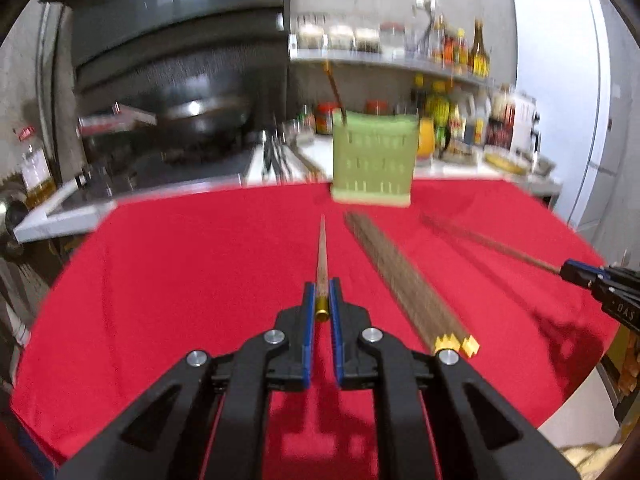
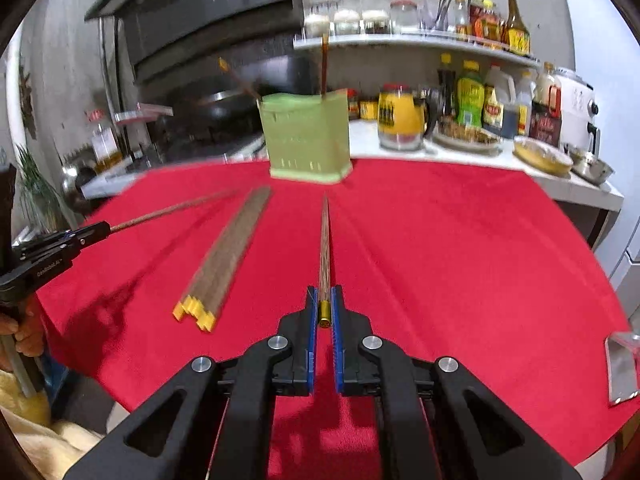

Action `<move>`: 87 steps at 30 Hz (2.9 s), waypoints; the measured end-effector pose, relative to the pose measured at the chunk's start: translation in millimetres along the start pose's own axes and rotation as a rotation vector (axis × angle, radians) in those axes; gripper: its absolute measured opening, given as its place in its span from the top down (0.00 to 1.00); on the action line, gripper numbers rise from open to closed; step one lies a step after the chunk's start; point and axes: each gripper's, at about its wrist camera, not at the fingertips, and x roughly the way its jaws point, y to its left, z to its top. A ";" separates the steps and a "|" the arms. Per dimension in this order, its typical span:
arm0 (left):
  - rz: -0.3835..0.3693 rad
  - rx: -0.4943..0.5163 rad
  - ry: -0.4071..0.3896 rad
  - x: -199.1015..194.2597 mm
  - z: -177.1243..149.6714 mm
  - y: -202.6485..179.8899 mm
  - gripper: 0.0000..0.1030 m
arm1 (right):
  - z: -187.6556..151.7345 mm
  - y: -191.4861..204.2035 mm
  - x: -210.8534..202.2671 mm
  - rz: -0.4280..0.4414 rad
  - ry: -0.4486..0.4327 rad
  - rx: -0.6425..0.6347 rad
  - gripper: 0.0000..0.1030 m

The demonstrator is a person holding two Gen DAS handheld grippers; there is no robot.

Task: Organize utensils
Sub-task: 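Raise the chopstick upright with the left gripper above the green holder while the right gripper does likewise, then drop the chopstick into the green holder by opening the left gripper while the right gripper releases its own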

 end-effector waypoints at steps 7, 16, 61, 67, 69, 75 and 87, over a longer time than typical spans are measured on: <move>-0.001 -0.019 -0.167 -39.1 43.1 12.4 0.93 | 50.9 4.0 -41.7 0.014 -0.148 -0.008 0.93; -0.011 -0.056 -0.251 -63.2 65.4 25.8 0.94 | 98.5 11.7 -62.5 -0.013 -0.241 -0.069 0.93; -0.079 0.003 -0.005 20.9 75.8 16.0 0.94 | 112.7 17.0 39.4 -0.009 -0.028 -0.096 0.94; -0.125 0.051 -0.129 23.7 160.3 -2.6 0.94 | 192.4 35.0 36.4 0.019 -0.185 -0.133 0.94; -0.150 0.060 -0.165 28.6 193.6 -9.5 0.94 | 222.9 37.7 35.4 0.012 -0.248 -0.137 0.94; -0.189 0.088 -0.123 86.7 243.7 -32.5 0.94 | 271.1 20.7 65.2 -0.022 -0.289 -0.096 0.94; -0.178 0.116 0.068 208.6 220.1 -49.5 0.94 | 248.2 -7.9 165.6 -0.002 -0.076 -0.077 0.93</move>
